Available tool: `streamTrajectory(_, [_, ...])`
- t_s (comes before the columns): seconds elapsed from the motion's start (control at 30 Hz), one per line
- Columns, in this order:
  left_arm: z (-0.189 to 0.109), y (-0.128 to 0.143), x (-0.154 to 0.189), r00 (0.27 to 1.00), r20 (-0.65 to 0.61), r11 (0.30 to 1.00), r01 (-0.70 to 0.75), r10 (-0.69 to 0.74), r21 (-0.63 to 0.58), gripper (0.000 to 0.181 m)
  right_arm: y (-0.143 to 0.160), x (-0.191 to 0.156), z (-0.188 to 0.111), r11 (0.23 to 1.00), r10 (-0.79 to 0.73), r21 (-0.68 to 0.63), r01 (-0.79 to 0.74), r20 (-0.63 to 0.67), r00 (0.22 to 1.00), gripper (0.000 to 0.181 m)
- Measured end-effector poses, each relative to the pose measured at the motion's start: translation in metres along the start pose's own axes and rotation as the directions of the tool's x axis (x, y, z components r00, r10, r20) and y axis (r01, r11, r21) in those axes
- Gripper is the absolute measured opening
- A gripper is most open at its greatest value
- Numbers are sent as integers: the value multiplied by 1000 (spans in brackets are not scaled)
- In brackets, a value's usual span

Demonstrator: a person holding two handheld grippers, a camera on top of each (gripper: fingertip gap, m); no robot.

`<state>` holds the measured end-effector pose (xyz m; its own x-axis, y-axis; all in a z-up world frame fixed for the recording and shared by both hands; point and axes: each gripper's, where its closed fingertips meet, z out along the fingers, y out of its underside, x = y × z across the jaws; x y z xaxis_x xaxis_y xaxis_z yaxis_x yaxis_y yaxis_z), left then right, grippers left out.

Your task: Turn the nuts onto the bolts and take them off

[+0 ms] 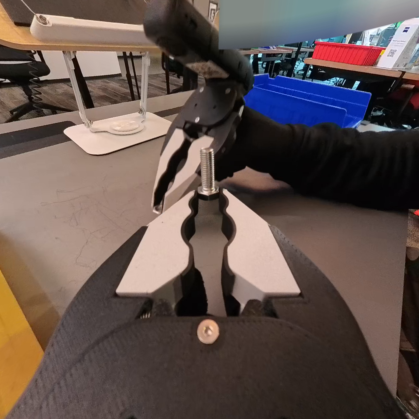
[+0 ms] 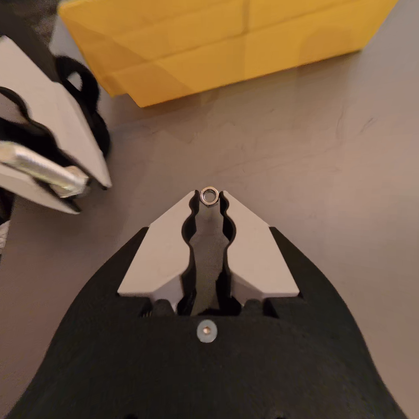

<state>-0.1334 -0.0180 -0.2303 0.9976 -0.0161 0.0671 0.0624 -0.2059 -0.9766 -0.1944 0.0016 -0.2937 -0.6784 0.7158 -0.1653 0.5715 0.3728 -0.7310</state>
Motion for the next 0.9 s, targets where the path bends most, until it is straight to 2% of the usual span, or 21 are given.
streamTrajectory(0.27, [0,0,0,1000,0,1000,-3,3,-3,15,-47,-33,-57,990,-70,131,56,102,992,16])
streamTrajectory(0.43, [1,1,1,1000,0,1000,-6,6,-5,15,-61,-57,-78,984,-114,157,86,181,977,16])
streamTrajectory(0.67, [1,1,1,1000,0,1000,-8,8,-6,15,-61,-76,-78,984,-157,116,132,232,960,16])
streamTrajectory(0.9, [2,2,2,1000,0,1000,-15,15,-15,15,-56,-79,-72,985,-170,46,164,225,959,16])
